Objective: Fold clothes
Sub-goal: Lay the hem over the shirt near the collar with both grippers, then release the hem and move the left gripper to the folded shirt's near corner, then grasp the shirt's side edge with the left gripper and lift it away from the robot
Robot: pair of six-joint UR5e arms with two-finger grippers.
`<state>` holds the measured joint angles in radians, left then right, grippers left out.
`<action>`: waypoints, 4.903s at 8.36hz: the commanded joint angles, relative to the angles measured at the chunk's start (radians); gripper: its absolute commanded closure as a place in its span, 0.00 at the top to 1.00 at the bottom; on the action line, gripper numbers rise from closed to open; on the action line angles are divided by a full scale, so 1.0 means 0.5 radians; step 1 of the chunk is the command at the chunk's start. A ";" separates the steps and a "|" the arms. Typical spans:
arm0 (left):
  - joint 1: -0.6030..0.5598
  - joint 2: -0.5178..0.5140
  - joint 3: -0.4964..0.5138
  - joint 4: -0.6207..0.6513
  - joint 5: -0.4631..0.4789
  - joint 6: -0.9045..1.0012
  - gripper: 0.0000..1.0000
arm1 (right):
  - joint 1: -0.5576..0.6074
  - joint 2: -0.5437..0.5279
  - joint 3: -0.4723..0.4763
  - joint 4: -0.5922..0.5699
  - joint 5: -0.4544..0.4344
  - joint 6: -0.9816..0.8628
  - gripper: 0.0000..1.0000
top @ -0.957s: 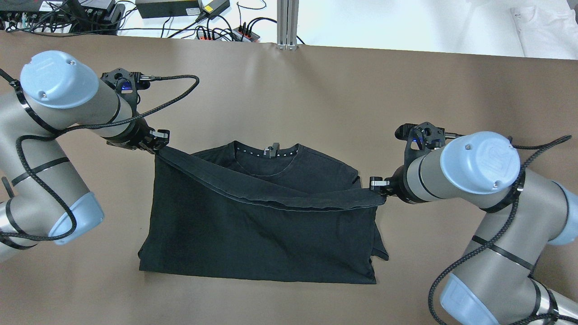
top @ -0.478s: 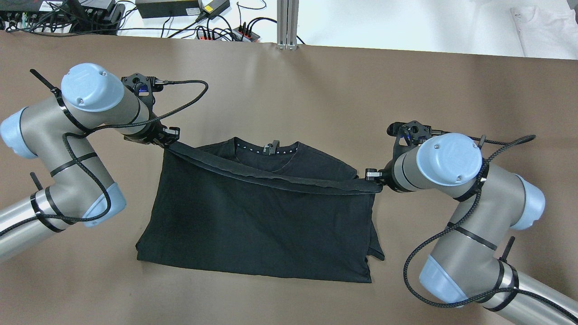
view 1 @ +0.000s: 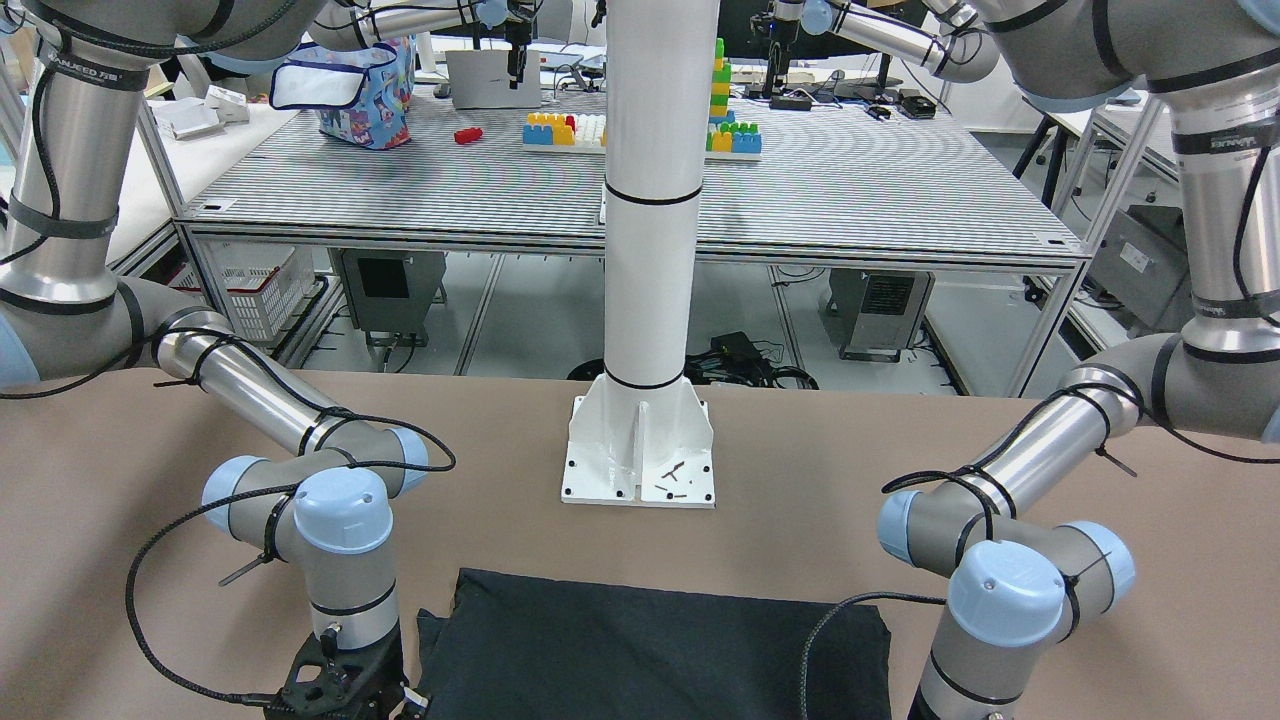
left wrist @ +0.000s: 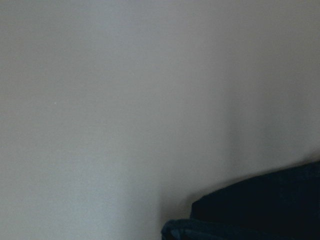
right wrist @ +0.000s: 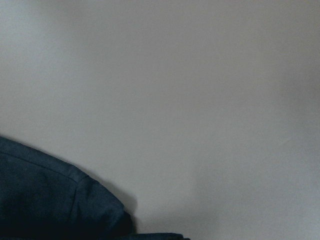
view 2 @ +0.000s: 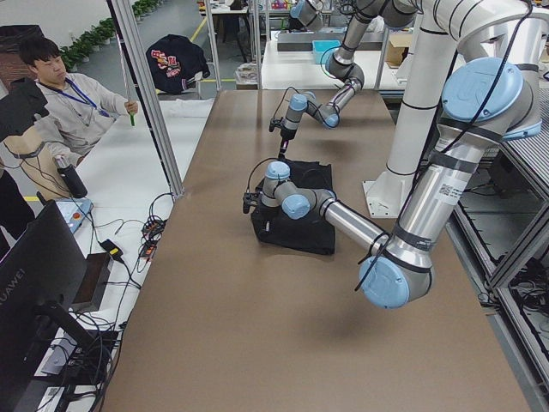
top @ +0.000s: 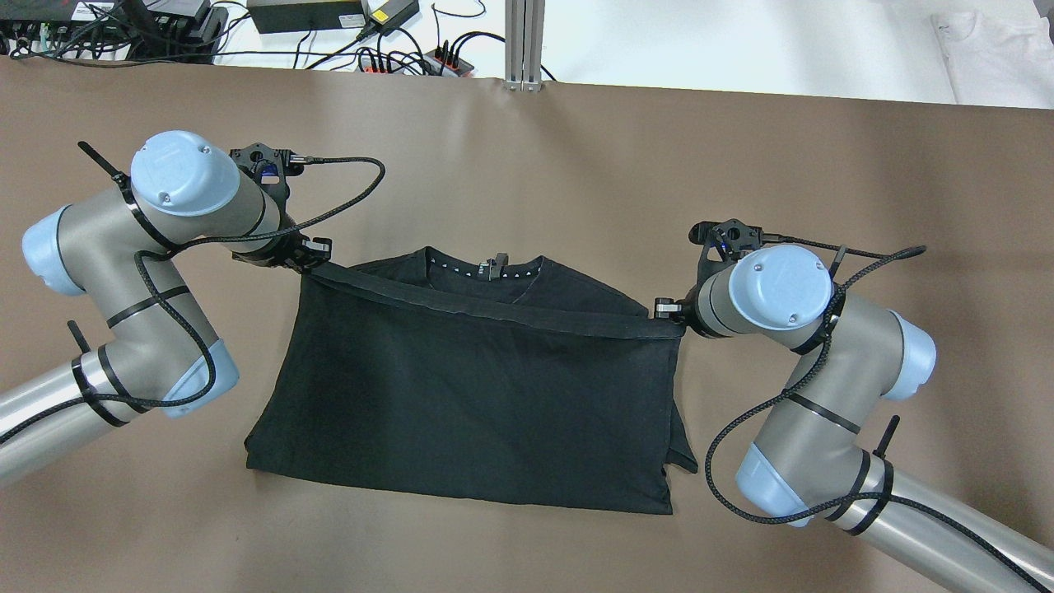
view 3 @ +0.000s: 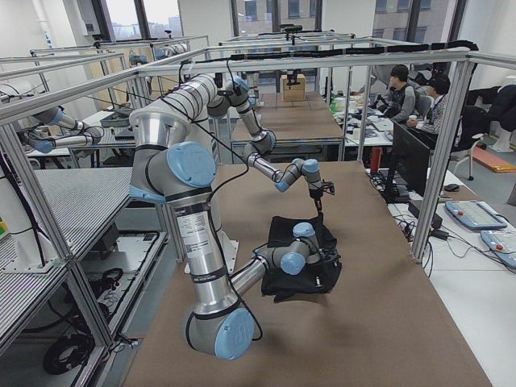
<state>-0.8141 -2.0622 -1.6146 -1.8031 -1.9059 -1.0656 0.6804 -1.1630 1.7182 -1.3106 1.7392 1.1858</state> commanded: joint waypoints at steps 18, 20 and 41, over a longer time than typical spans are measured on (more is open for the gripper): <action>0.646 0.838 -0.520 -0.704 0.130 -0.035 0.68 | 0.060 0.010 0.024 0.072 0.010 -0.230 0.94; 0.640 0.872 -0.523 -0.704 0.130 -0.032 0.48 | 0.054 0.010 0.024 0.072 0.010 -0.218 0.94; -0.249 -1.349 1.952 -0.829 0.201 0.695 0.00 | 0.044 -0.012 0.030 0.084 0.013 -0.224 0.94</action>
<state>-0.9286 -2.6588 -0.7522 -2.1515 -1.8056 -0.7563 0.7026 -1.1701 1.7307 -1.2715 1.7442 1.0711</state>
